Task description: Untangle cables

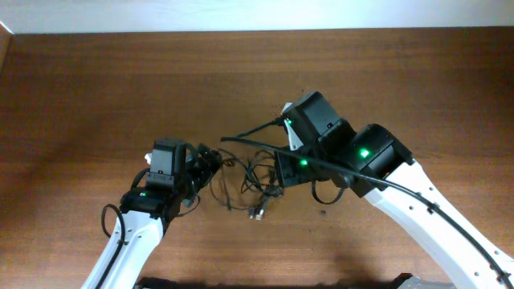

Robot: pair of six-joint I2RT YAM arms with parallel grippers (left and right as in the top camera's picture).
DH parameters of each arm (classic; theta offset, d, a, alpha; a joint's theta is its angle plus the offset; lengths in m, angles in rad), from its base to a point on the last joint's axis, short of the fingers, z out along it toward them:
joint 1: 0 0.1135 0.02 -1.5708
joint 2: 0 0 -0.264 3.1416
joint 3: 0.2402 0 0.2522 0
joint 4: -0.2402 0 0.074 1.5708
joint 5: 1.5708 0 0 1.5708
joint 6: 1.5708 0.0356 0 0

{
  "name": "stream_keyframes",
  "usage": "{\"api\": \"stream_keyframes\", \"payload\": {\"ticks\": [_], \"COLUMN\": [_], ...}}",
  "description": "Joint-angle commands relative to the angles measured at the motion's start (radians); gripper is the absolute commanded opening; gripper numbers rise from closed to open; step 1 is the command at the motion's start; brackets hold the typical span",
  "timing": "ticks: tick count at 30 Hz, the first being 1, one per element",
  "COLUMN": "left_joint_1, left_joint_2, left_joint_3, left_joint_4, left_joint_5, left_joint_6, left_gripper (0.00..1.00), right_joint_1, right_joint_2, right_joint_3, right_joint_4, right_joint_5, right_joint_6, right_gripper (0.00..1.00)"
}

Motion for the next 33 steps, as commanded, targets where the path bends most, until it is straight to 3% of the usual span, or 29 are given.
{"api": "stream_keyframes", "payload": {"ticks": [1, 4, 7, 9, 11, 13, 14, 15, 16, 17, 19, 20, 23, 27, 28, 29, 30, 33], "left_joint_1": [0.006, 0.006, 0.006, 0.006, 0.006, 0.008, 0.008, 0.008, 0.008, 0.008, 0.008, 0.008, -0.033, -0.238, -0.291, -0.316, -0.313, -0.257], "left_joint_2": [-0.011, -0.011, -0.011, -0.012, -0.012, -0.011, -0.012, -0.024, -0.049, -0.079, -0.154, -0.175, -0.206, -0.142, -0.107, -0.073, -0.037, -0.019], "left_joint_3": [-0.002, -0.002, -0.002, -0.002, -0.002, -0.002, -0.002, -0.001, -0.001, -0.001, -0.001, -0.001, -0.001, -0.001, -0.001, -0.001, -0.001, -0.001], "left_joint_4": [0.001, 0.016, 0.1, 0.129, 0.019, -0.119, -0.114, 0.0, 0.125, 0.194, 0.302, 0.348, 0.383, 0.38, 0.38, 0.38, 0.381, 0.385], "left_joint_5": [-0.011, -0.013, -0.065, 0.024, 0.117, 0.133, 0.181, 0.367, 0.499, 0.529, 0.644, 0.661, 0.674, 0.513, 0.476, 0.448, 0.444, 0.427], "left_joint_6": [0.009, 0.008, 0.009, 0.002, -0.029, -0.159, -0.127, -0.037, 0.014, 0.024, -0.027, -0.069, -0.223, -0.382, -0.43, -0.437, -0.437, -0.428], "left_gripper": [0.99, 0.99, 0.99, 0.99, 0.99, 0.99, 0.99, 0.66, 0.24, 0.17, 0.33, 0.48, 0.5, 0.56, 0.53, 0.34, 0.04, 0.0], "right_joint_1": [-0.004, -0.032, -0.089, -0.095, -0.095, -0.095, -0.095, -0.095, -0.095, -0.095, -0.095, -0.095, -0.094, -0.094, -0.094, -0.094, -0.094, -0.095], "right_joint_2": [-0.011, -0.011, -0.011, -0.011, -0.011, -0.011, -0.011, -0.011, -0.011, -0.011, -0.011, -0.01, -0.01, -0.01, -0.01, -0.01, -0.01, -0.01], "right_joint_3": [0.008, 0.008, 0.008, 0.008, 0.008, 0.008, 0.008, 0.008, 0.008, 0.008, 0.008, 0.008, 0.008, 0.008, 0.008, 0.008, 0.008, 0.008], "right_joint_4": [-0.014, 0.016, 0.014, 0.028, 0.035, 0.043, 0.043, 0.042, 0.043, 0.042, 0.042, 0.043, 0.042, 0.042, 0.041, 0.038, 0.033, -0.02], "right_joint_5": [0.018, 0.011, -0.011, -0.014, -0.014, -0.01, -0.011, -0.011, 0.0, 0.032, 0.069, 0.072, 0.072, 0.072, 0.071, 0.071, 0.071, 0.096], "right_joint_6": [0.049, 0.159, 0.161, 0.161, 0.161, 0.161, 0.161, 0.161, 0.161, 0.161, 0.161, 0.161, 0.161, 0.161, 0.161, 0.161, 0.161, 0.161], "right_gripper": [0.04, 0.04, 0.04, 0.04, 0.04, 0.04, 0.04, 0.04, 0.04, 0.04, 0.04, 0.04, 0.04, 0.04, 0.04, 0.04, 0.04, 0.04]}}
